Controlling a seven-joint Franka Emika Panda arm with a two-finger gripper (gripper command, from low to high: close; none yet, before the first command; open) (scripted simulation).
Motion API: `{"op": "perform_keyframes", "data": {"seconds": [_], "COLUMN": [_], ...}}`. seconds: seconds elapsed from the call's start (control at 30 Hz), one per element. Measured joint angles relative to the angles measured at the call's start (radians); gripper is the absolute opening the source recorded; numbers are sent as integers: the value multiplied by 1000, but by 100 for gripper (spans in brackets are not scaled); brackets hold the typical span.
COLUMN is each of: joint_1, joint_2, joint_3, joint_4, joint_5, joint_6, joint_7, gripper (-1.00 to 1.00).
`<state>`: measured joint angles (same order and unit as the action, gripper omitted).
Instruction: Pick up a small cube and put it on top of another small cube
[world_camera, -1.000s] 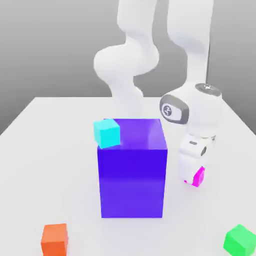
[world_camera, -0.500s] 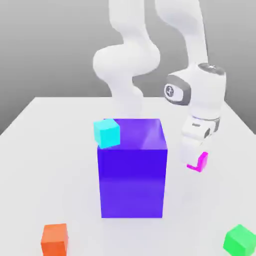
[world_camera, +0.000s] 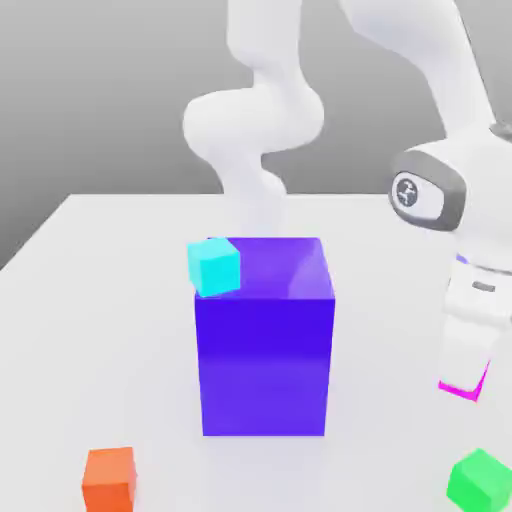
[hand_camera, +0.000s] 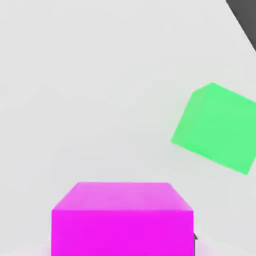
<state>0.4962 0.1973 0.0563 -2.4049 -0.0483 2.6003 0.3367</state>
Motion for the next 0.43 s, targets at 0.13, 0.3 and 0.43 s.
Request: {"op": "perform_keyframes", "data": {"seconds": [0.13, 0.3, 0.43], "joint_1": [-38, -39, -39], "joint_2": [75, 203, 203], "joint_3": [-5, -13, -13], "joint_4": [134, 164, 164], "joint_5": [22, 15, 15], "joint_6": [-58, 39, 39], "joint_7": [-82, -88, -88], "gripper": [-100, 100, 100]}}
